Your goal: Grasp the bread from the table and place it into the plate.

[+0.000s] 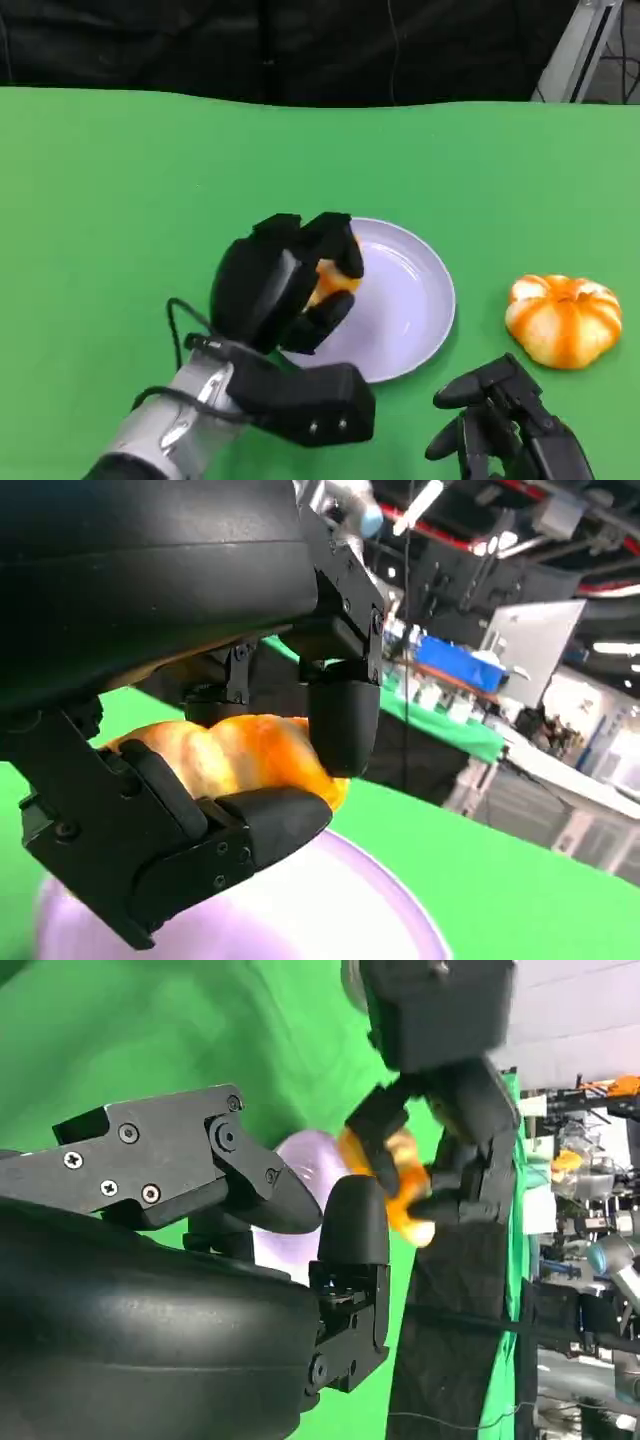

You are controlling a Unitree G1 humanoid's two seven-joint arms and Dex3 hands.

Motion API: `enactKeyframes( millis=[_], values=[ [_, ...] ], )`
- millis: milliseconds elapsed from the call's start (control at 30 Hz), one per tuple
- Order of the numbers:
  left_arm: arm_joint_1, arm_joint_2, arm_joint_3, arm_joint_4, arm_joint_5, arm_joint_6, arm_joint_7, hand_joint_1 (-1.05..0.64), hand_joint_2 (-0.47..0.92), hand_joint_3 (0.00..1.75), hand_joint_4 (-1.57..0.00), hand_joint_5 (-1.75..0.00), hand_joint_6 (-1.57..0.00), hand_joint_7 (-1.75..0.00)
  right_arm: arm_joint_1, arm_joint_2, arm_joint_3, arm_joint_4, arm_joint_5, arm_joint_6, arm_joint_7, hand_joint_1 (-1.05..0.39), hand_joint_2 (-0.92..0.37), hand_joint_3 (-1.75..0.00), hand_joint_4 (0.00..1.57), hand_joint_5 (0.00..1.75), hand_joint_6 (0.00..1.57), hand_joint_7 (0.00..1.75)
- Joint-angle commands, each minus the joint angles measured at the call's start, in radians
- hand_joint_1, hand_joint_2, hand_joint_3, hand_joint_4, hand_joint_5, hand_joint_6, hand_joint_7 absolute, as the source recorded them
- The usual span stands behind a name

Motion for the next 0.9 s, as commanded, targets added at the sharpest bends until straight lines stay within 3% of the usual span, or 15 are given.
enactKeyframes(
  millis=[33,67,133,167,233,267,333,400,467,633,900],
  values=[
    [-0.021,0.025,-0.004,-0.008,-0.056,0.007,-0.157,-0.28,0.58,0.91,-0.38,-1.27,-0.23,-0.94,0.013,-0.008,-0.004,-0.016,0.015,0.016,0.003,-0.26,-0.92,-1.0,0.31,1.75,0.15,1.75],
    [-0.018,0.034,-0.007,-0.013,-0.057,0.009,-0.181,-0.29,0.61,0.86,-0.34,-1.18,-0.2,-0.86,0.014,-0.006,-0.003,-0.019,0.013,0.02,0.0,-0.26,-0.92,-1.0,0.31,1.75,0.15,1.75],
    [-0.014,0.052,-0.019,-0.024,-0.041,0.023,-0.212,-0.42,0.83,0.44,-0.09,-0.82,-0.05,-0.51,0.015,-0.004,-0.001,-0.02,0.008,0.019,-0.003,-0.27,-0.92,-0.99,0.31,1.75,0.16,1.75],
    [-0.013,0.059,-0.025,-0.033,-0.035,0.036,-0.23,-0.48,0.87,0.37,-0.04,-0.67,-0.03,-0.42,0.015,-0.004,-0.001,-0.02,0.006,0.016,-0.004,-0.27,-0.92,-0.98,0.31,1.75,0.16,1.75],
    [-0.01,0.072,-0.036,-0.054,-0.026,0.064,-0.267,-0.56,0.91,0.32,-0.01,-0.48,-0.01,-0.32,0.016,-0.006,-0.002,-0.019,0.006,0.012,-0.003,-0.27,-0.92,-0.98,0.31,1.75,0.16,1.75],
    [-0.008,0.082,-0.044,-0.068,-0.02,0.08,-0.293,-0.64,0.92,0.36,0.0,-0.3,0.0,-0.25,0.017,-0.006,-0.003,-0.017,0.009,0.01,-0.002,-0.27,-0.92,-0.98,0.31,1.75,0.16,1.75],
    [-0.004,0.093,-0.052,-0.089,-0.014,0.101,-0.325,-0.71,0.92,0.4,0.0,-0.15,0.0,-0.18,0.019,-0.006,-0.004,-0.016,0.011,0.009,-0.002,-0.26,-0.92,-0.99,0.31,1.75,0.16,1.75],
    [0.002,0.108,-0.057,-0.122,-0.016,0.127,-0.386,-0.73,0.92,0.41,0.0,-0.12,0.0,-0.16,0.02,-0.009,-0.005,-0.017,0.011,0.005,0.001,-0.26,-0.92,-1.0,0.32,1.75,0.16,1.75],
    [0.011,0.135,-0.065,-0.169,-0.018,0.154,-0.47,-0.82,0.92,0.55,0.0,-0.02,0.0,-0.08,0.021,-0.013,-0.006,-0.016,0.011,0.0,0.004,-0.26,-0.92,-1.0,0.31,1.75,0.16,1.75],
    [0.079,0.215,-0.039,-0.303,-0.055,0.184,-0.615,-0.89,0.92,0.62,0.0,0.0,-0.01,-0.07,0.028,-0.013,-0.001,-0.013,-0.001,-0.014,-0.001,-0.26,-0.92,-0.99,0.31,1.75,0.16,1.75],
    [0.16,0.287,0.016,-0.413,-0.094,0.195,-0.67,-0.96,0.92,0.66,0.0,0.0,0.0,-0.03,0.047,-0.014,0.004,-0.018,0.009,-0.023,0.002,-0.27,-0.92,-0.98,0.32,1.75,0.16,1.75]
  ],
)
